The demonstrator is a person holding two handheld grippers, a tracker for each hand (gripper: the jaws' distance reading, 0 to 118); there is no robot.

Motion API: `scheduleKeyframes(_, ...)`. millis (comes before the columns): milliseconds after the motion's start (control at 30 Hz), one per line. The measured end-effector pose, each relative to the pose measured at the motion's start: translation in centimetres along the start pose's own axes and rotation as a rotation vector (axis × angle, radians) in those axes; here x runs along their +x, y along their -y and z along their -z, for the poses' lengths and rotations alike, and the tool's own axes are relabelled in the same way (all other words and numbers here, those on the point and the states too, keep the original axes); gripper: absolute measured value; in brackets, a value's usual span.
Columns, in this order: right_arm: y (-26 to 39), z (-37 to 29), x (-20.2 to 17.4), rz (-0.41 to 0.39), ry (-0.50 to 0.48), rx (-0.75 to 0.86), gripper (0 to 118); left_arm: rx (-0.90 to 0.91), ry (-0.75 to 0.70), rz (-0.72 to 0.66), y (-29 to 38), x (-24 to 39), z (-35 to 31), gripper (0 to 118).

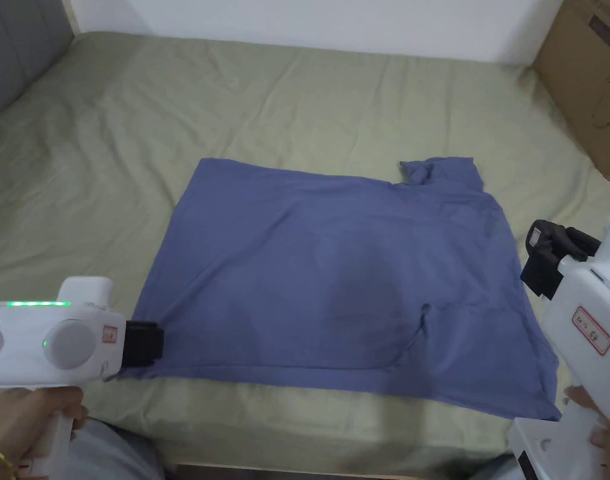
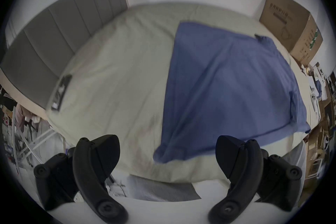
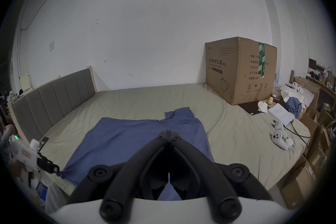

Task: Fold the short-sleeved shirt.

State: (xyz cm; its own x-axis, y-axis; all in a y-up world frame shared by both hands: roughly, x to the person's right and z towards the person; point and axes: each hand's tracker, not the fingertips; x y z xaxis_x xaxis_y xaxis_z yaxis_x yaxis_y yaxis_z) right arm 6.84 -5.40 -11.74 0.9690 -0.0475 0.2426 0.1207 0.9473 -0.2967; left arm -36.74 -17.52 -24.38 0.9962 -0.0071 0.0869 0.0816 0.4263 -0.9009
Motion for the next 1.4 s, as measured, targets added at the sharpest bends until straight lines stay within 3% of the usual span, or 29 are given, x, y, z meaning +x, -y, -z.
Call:
scheduleKeyframes(100,0.2,0.0,0.1,-0.002,0.006,-0.011,0,-0.067,0.032,-0.023,0.8,-0.1,1.6,107)
scheduleKeyframes(167,0.4,0.1,0.2,-0.003,0.012,-0.019,0,-0.059,0.032,-0.022,1.2,0.1,2.4,101)
scheduleKeyframes(200,0.5,0.1,0.3,-0.003,0.016,-0.022,0,-0.048,0.016,-0.023,1.5,0.3,2.6,86)
scheduleKeyframes(233,0.5,0.1,0.4,-0.003,0.02,-0.025,0,-0.043,0.007,-0.03,1.6,0.4,2.7,52)
scheduleKeyframes(267,0.6,0.1,0.5,-0.002,0.024,-0.029,0,-0.038,0.013,-0.048,1.8,0.4,3.0,27)
scheduleKeyframes(333,0.7,-0.1,0.5,0.003,0.034,-0.036,0,-0.04,0.081,-0.085,1.8,0.5,2.8,5)
scheduleKeyframes(567,1.0,0.0,2.6,-0.001,0.053,-0.137,0,0.089,0.1,-0.125,1.0,-0.3,-1.1,3)
scheduleKeyframes(600,1.3,0.1,3.2,0.0,0.045,-0.182,9,0.1,0.114,-0.141,0.9,-0.5,-1.9,3)
scheduleKeyframes(700,2.3,0.8,5.2,0.039,0.023,-0.325,98,0.136,0.137,-0.154,0.3,-0.7,-2.9,3)
scheduleKeyframes(733,2.9,1.1,5.9,0.044,0.029,-0.368,116,0.144,0.137,-0.152,0.3,-0.6,-3.1,3)
scheduleKeyframes(767,3.6,1.3,6.5,0.046,0.036,-0.399,118,0.152,0.137,-0.148,0.1,-0.1,-3.4,3)
scheduleKeyframes(900,6.6,1.8,8.4,0.037,0.075,-0.56,118,0.165,0.142,-0.135,-0.3,0.1,-3.6,3)
scheduleKeyframes(1000,10.5,3.3,10.0,-0.019,0.142,-0.721,118,0.164,0.129,-0.119,-0.3,0.2,-3.5,3)
scheduleKeyframes(1133,14.2,4.4,10.9,-0.016,0.135,-0.794,112,0.155,0.109,-0.11,0.1,0.3,-3.1,3)
scheduleKeyframes(1200,15.1,4.8,11.0,0.011,0.134,-0.789,93,0.145,0.105,-0.116,0.3,0.3,-2.9,3)
scheduleKeyframes(1233,15.4,4.9,10.9,0.03,0.144,-0.779,63,0.144,0.104,-0.119,0.4,0.3,-2.8,3)
scheduleKeyframes(1267,15.8,5.5,11.6,0.06,0.142,-0.76,40,0.14,0.103,-0.123,0.4,0.2,-2.7,3)
scheduleKeyframes(1300,15.7,5.6,11.5,0.093,0.098,-0.764,22,0.137,0.102,-0.127,0.5,0.4,-2.8,3)
scheduleKeyframes(1333,15.7,5.7,11.5,0.074,0.111,-0.766,7,0.136,0.1,-0.132,0.5,0.4,-2.8,3)
scheduleKeyframes(1400,14.8,5.6,11.1,0.012,0.078,-0.777,5,0.134,0.106,-0.154,0.3,0.2,-2.8,3)
